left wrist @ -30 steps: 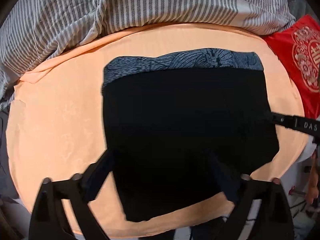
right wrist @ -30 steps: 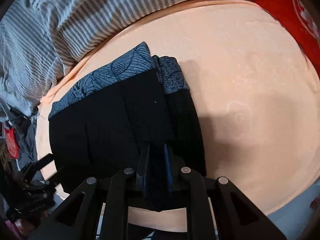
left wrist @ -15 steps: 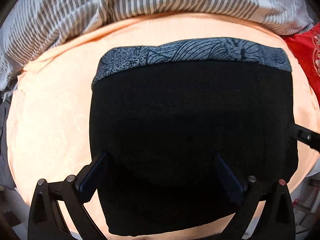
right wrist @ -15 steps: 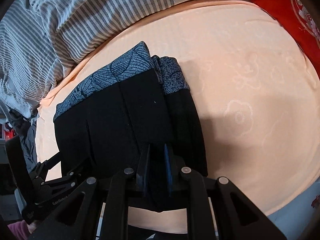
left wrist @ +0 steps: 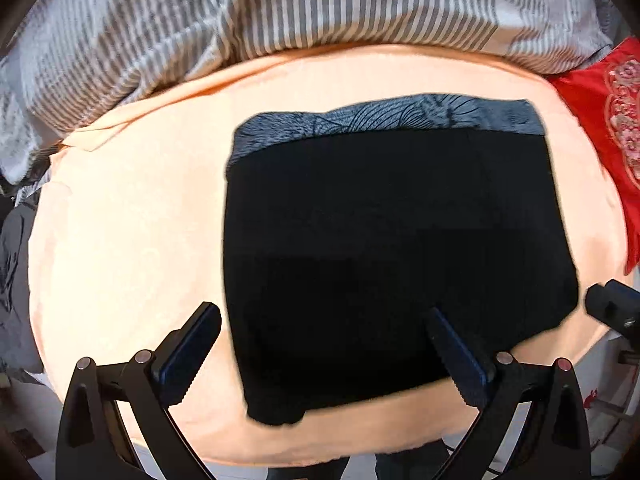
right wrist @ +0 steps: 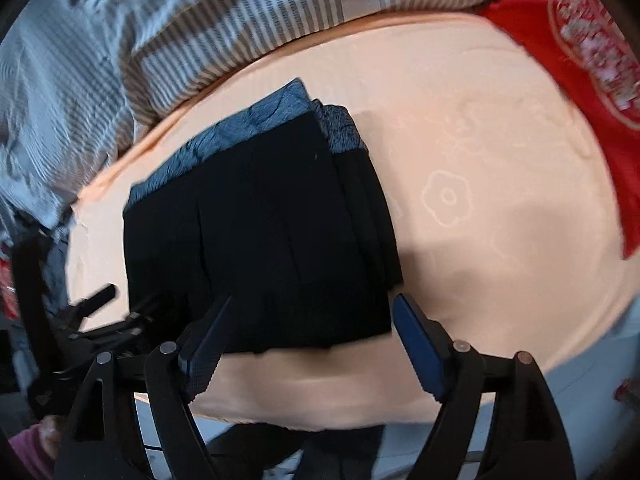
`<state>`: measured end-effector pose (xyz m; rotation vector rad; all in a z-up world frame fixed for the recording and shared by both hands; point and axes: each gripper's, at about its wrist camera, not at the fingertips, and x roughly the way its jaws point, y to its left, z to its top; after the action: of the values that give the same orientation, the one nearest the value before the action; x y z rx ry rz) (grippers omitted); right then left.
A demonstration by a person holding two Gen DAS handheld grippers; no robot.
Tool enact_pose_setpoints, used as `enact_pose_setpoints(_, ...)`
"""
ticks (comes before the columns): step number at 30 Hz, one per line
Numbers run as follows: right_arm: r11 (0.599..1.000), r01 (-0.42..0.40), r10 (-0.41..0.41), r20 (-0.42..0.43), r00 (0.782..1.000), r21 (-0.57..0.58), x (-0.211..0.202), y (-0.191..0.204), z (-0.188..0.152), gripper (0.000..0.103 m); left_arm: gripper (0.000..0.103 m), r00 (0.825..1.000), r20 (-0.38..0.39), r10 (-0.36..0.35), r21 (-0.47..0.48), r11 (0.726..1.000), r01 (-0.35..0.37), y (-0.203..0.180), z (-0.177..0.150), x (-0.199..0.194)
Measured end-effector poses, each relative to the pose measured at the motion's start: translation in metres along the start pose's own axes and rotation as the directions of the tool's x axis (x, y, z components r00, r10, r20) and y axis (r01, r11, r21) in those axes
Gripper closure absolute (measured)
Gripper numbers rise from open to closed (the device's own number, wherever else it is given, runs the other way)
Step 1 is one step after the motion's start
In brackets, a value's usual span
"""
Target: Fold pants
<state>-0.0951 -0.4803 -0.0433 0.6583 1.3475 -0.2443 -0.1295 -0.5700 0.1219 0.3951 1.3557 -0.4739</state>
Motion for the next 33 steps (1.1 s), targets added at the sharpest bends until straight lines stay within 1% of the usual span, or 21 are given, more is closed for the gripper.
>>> enact_pose_setpoints(2,0.999,0.037,-0.036,0.020,0.999,-0.014,-0.008,0.009,-0.010,0.016,0.000,1.000,0.020,0.013,0.017,1.000,-0.014,0.003,-0.010,-0.012)
enact_pose_setpoints(3,0.999,0.050,-0.049,0.031,0.998,-0.015,-0.011,0.013,-0.014,0.009,0.000,0.999,0.032,0.030,0.035,0.999,-0.031,0.003,-0.015,-0.020)
enact_pose_setpoints(4,0.998,0.064,-0.064,0.043,0.997,-0.015,-0.015,0.017,-0.017,0.000,0.000,0.998,0.041,0.040,0.045,0.998,-0.041,0.003,-0.020,-0.024)
enact_pose_setpoints(6,0.994,0.104,-0.101,0.072,0.992,-0.027,-0.022,0.027,-0.023,0.000,0.000,0.998,0.048,0.040,0.061,0.997,-0.042,0.001,-0.029,-0.032)
enact_pose_setpoints(9,0.986,0.157,-0.152,0.082,0.985,-0.057,-0.023,0.035,-0.023,0.000,0.000,0.999,0.032,0.036,0.042,0.998,-0.037,0.004,-0.038,-0.034)
enact_pose_setpoints(13,0.979,0.175,-0.171,0.047,0.984,-0.108,-0.017,0.042,-0.022,0.000,0.000,1.000,-0.005,0.027,-0.016,1.000,-0.027,0.002,-0.043,-0.029)
enact_pose_setpoints(17,0.972,0.194,-0.189,0.050,0.981,-0.131,-0.015,0.041,-0.026,0.000,0.000,0.999,-0.019,0.042,-0.061,0.997,-0.043,-0.001,-0.048,-0.022)
enact_pose_setpoints(21,0.971,0.190,-0.185,0.049,0.982,-0.144,-0.013,0.040,-0.028,0.000,0.000,0.998,-0.034,0.062,-0.064,0.996,-0.064,-0.011,-0.052,-0.019)
enact_pose_setpoints(24,0.971,0.187,-0.182,0.046,0.982,-0.149,-0.012,0.039,-0.028,0.000,0.000,0.997,-0.023,0.078,-0.055,0.995,-0.079,-0.018,-0.054,-0.022)
enact_pose_setpoints(29,0.973,0.164,-0.162,0.029,0.986,-0.164,-0.008,0.034,-0.027,0.000,0.000,0.997,-0.023,0.076,-0.068,0.995,-0.077,-0.023,-0.052,-0.024)
enact_pose_setpoints(33,0.973,0.161,-0.161,0.017,0.987,-0.168,-0.005,0.030,-0.025,0.000,0.000,0.995,-0.028,0.093,-0.054,0.994,-0.095,-0.025,-0.052,-0.022)
